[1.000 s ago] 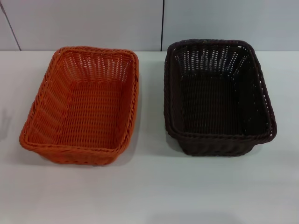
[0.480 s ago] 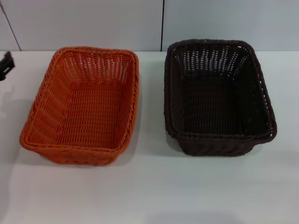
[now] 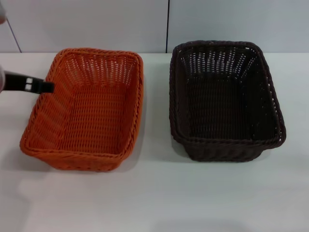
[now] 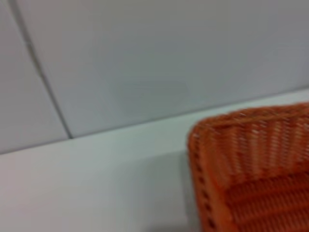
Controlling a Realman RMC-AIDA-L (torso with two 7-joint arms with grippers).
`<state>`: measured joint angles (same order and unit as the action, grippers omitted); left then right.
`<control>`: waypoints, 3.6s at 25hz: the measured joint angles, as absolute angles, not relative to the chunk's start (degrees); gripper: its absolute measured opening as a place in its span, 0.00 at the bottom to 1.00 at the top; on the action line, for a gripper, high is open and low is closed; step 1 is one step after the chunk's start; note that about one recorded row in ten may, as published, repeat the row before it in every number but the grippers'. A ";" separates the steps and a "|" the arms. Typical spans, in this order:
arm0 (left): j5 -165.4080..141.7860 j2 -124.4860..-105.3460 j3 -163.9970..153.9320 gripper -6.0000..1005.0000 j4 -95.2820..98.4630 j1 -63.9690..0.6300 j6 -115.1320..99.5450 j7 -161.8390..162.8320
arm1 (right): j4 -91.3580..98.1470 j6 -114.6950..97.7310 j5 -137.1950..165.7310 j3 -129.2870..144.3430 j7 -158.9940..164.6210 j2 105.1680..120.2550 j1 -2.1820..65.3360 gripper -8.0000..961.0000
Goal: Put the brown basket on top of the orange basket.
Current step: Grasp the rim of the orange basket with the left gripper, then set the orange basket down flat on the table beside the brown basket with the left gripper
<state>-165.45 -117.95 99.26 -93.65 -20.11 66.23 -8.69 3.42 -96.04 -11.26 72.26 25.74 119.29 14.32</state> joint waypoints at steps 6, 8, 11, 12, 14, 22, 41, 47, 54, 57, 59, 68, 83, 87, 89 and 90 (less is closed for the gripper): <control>-165.48 -117.97 99.34 0.78 -91.83 -22.98 68.22 -8.96 | 3.42 -95.69 -11.12 73.12 25.75 119.17 14.29 0.86; -165.49 -117.97 99.48 0.78 -90.97 -23.43 68.24 -8.96 | 3.43 -95.65 -11.10 73.13 25.75 119.17 14.09 0.86; -165.50 -117.97 99.67 0.78 -89.88 -23.91 68.21 -8.97 | 3.42 -95.64 -11.08 73.13 25.75 119.17 13.97 0.85; -165.54 -117.83 99.93 0.78 -86.96 -25.13 67.92 -8.98 | 3.42 -95.64 -11.07 73.14 25.75 119.18 13.94 0.85; -165.54 -117.68 100.02 0.78 -85.10 -25.98 67.74 -8.99 | 3.43 -95.64 -11.07 73.30 25.75 119.17 13.95 0.85; -165.58 -116.56 100.19 0.78 -78.15 -29.12 66.56 -9.19 | 3.43 -95.36 -11.07 73.65 25.75 119.18 14.02 0.85; -165.59 -116.30 102.94 0.74 -66.53 -34.76 65.62 -15.47 | 3.66 -93.56 -9.85 73.65 25.75 119.03 14.42 0.86; -165.58 -116.15 102.50 0.54 -66.97 -34.37 65.71 -15.65 | 3.77 -93.54 -9.83 73.65 25.75 119.00 14.43 0.86; -165.58 -116.06 102.41 0.36 -67.32 -34.25 66.75 -16.79 | 3.78 -93.46 -9.75 73.65 25.75 119.00 14.56 0.86; -165.58 -115.88 102.44 0.34 -68.77 -34.06 68.31 -17.97 | 3.78 -93.46 -9.75 73.65 25.75 119.00 14.60 0.86; -165.59 -115.80 102.55 0.34 -70.66 -33.84 70.23 -19.77 | 3.78 -93.50 -9.75 73.65 25.75 119.00 14.59 0.86; -165.60 -115.76 102.92 0.33 -82.65 -30.52 78.39 -29.33 | 3.78 -94.09 -9.75 73.65 25.75 119.04 14.24 0.86; -165.55 -116.33 105.19 0.23 -100.92 -27.15 93.30 -47.62 | 3.94 -96.15 -9.01 73.65 27.10 119.18 13.89 0.86; -165.49 -117.19 104.90 0.20 -103.16 -27.13 95.45 -51.19 | 3.79 -96.63 -8.95 73.65 27.26 119.19 13.75 0.86; -165.39 -117.51 104.75 0.20 -104.20 -27.12 96.23 -52.06 | 3.69 -96.71 -8.75 73.64 27.26 119.23 13.72 0.86; -165.13 -117.67 104.22 0.19 -105.31 -27.11 96.77 -52.48 | 3.67 -96.79 -8.60 73.65 27.26 119.25 13.71 0.86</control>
<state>-165.13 -117.67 104.22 -105.31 -27.11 96.77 -52.49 3.67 -96.79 -8.60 73.65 27.26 119.25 13.71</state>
